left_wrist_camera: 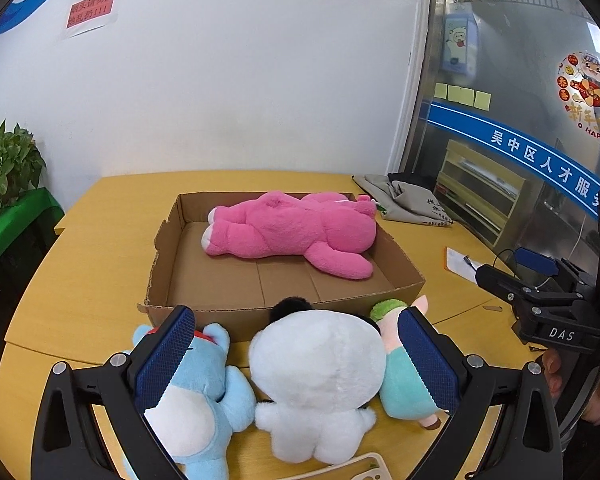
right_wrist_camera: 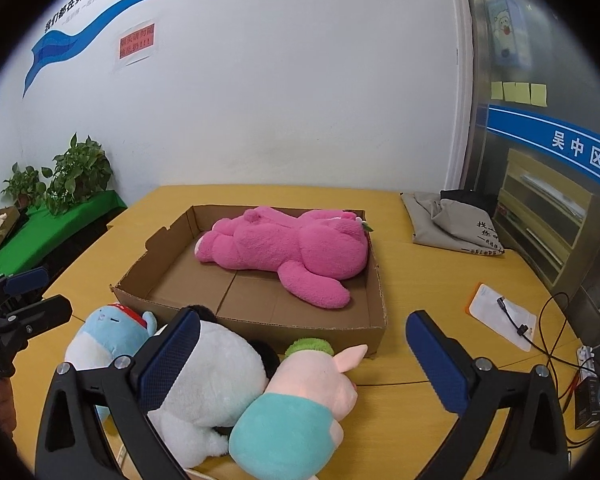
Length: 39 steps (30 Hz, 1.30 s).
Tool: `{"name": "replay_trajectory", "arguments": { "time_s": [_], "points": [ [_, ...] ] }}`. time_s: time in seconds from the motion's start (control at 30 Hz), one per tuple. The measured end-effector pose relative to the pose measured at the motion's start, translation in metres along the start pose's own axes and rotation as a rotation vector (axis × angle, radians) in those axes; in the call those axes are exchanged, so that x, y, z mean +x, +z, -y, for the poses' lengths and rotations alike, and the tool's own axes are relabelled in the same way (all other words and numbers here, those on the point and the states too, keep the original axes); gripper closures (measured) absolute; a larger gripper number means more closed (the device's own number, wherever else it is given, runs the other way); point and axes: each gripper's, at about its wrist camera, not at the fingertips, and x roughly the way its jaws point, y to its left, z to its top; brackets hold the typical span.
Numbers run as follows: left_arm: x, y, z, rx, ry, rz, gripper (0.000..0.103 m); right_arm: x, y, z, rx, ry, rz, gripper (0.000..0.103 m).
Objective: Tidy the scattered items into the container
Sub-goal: 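Pull both grippers back above the plush toys beside the box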
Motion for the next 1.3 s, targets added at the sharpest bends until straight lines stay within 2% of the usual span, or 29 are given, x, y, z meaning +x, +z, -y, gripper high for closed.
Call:
{"name": "replay_trajectory", "arguments": {
  "time_s": [0.37,1.3],
  "points": [
    [0.007,-0.003,0.008,0.011,-0.015,-0.013,0.000,0.006,-0.007,0.004,0.004,-0.005,-0.017,0.000],
    [0.018,-0.008,-0.006,-0.016,-0.028,-0.056,0.000,0.020,-0.010,0.002,-0.001,-0.008,-0.055,0.000]
  ]
}}
